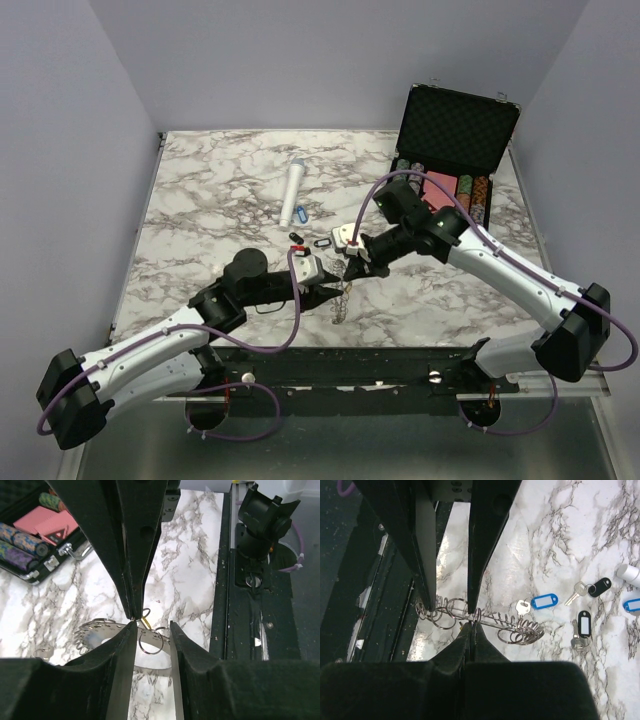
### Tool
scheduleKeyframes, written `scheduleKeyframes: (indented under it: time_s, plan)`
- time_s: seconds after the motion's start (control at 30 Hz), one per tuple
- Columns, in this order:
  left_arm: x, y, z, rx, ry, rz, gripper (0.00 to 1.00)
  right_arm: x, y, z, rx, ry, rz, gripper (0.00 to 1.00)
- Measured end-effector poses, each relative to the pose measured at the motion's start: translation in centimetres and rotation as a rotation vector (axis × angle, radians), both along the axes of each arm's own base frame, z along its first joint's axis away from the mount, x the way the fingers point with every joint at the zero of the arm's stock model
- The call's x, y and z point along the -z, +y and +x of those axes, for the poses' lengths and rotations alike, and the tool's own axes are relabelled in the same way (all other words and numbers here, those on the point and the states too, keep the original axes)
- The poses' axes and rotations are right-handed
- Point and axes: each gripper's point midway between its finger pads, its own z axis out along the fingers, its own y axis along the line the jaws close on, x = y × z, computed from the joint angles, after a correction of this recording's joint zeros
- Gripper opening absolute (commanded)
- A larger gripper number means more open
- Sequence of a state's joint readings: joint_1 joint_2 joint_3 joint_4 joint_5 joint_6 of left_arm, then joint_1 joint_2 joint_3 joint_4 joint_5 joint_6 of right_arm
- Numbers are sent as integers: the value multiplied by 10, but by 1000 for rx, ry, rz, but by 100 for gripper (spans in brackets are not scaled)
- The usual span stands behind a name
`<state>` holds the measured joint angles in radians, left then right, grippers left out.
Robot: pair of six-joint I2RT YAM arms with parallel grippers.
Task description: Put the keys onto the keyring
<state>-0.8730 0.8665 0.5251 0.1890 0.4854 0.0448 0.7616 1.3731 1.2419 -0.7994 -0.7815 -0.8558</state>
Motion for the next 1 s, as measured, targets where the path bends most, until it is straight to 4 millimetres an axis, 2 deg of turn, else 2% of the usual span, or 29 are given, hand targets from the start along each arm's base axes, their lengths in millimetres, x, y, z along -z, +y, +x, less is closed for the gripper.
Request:
scheduleKeyframes:
  time_s: [0.27, 0.57, 0.63, 1.0]
  plan:
    - [-24, 7, 4, -34, -107, -71, 33, 0, -2, -2, 6, 11, -3, 0]
    - [-3, 0, 11, -30, -80, -5, 30, 0, -2, -3, 10, 17, -4, 0]
    - [0, -1, 12, -29, -74, 6, 26, 0, -3, -4, 10, 16, -3, 0]
    - [4, -4, 12, -13, -58, 37, 21, 0, -4, -5, 13, 19, -3, 0]
